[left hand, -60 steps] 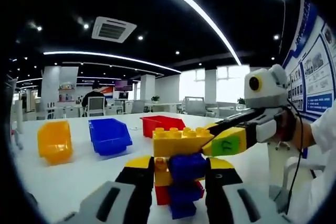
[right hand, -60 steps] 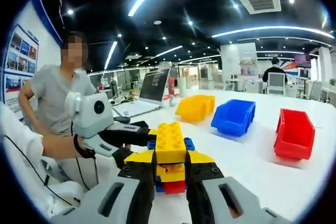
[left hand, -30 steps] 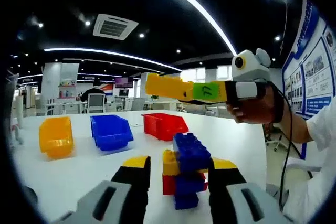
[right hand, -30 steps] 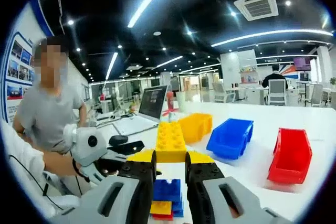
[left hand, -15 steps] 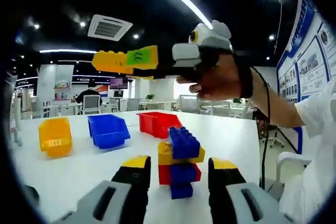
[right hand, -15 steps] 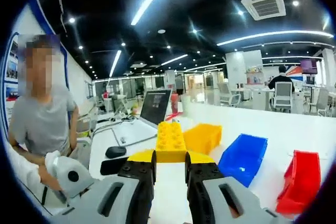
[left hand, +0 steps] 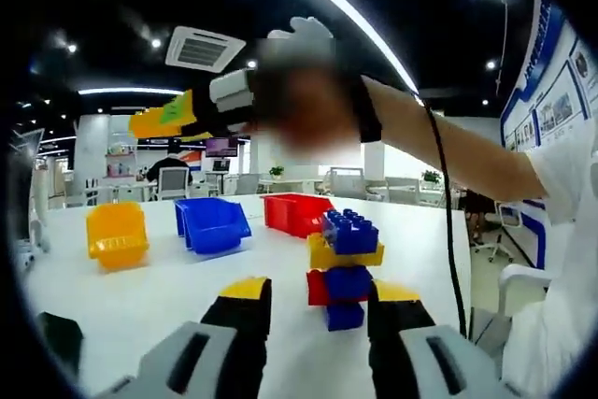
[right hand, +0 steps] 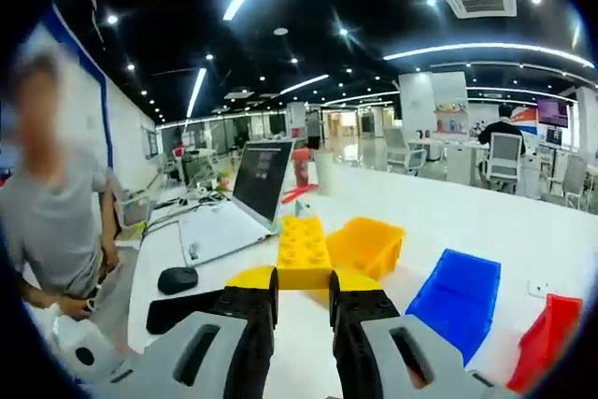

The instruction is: Take apart the toy blocks one by one and place each separated block into its matching bin, sorting the blocks by their type until all the connected pieces are disassembled and separated into the correct bins

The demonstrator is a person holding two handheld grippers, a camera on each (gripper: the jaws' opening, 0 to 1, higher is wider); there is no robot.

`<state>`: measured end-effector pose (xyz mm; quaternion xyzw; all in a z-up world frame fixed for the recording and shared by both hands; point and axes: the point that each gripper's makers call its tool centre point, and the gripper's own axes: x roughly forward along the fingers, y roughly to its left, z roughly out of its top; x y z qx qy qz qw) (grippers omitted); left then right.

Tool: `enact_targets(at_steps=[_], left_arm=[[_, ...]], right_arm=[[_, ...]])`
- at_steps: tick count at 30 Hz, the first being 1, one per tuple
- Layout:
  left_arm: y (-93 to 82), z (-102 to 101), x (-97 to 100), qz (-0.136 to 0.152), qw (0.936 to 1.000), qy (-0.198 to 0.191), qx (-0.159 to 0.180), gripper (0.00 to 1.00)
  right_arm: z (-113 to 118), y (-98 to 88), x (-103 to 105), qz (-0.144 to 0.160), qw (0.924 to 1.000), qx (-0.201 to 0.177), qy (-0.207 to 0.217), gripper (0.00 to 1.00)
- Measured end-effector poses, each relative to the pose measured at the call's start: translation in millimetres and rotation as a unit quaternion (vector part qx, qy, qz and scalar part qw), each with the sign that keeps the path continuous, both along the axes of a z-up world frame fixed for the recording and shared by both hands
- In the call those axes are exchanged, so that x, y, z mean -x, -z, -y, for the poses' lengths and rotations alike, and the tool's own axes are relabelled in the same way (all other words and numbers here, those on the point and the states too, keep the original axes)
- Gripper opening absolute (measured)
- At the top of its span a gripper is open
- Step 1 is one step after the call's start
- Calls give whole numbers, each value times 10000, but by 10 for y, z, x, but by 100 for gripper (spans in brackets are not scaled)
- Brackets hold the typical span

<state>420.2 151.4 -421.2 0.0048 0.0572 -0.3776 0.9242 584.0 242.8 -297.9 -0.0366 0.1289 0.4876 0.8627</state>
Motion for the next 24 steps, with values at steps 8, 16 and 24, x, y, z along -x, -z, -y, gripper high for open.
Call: enact_targets(at_steps=[8,16,24], left_arm=[[-1,-1,14,78,10000,28,-22,41],[-7,-32,27,144,9999,4,-65,38],[-11,-86,5,195,9997,-105,-44,41]], right_arm=[[-290,202,-460,-190,9986,350,334,23],[-569,471,-900,-316,9950,624,719,23],[-611,606,-983,-17,9943,661,840,34]])
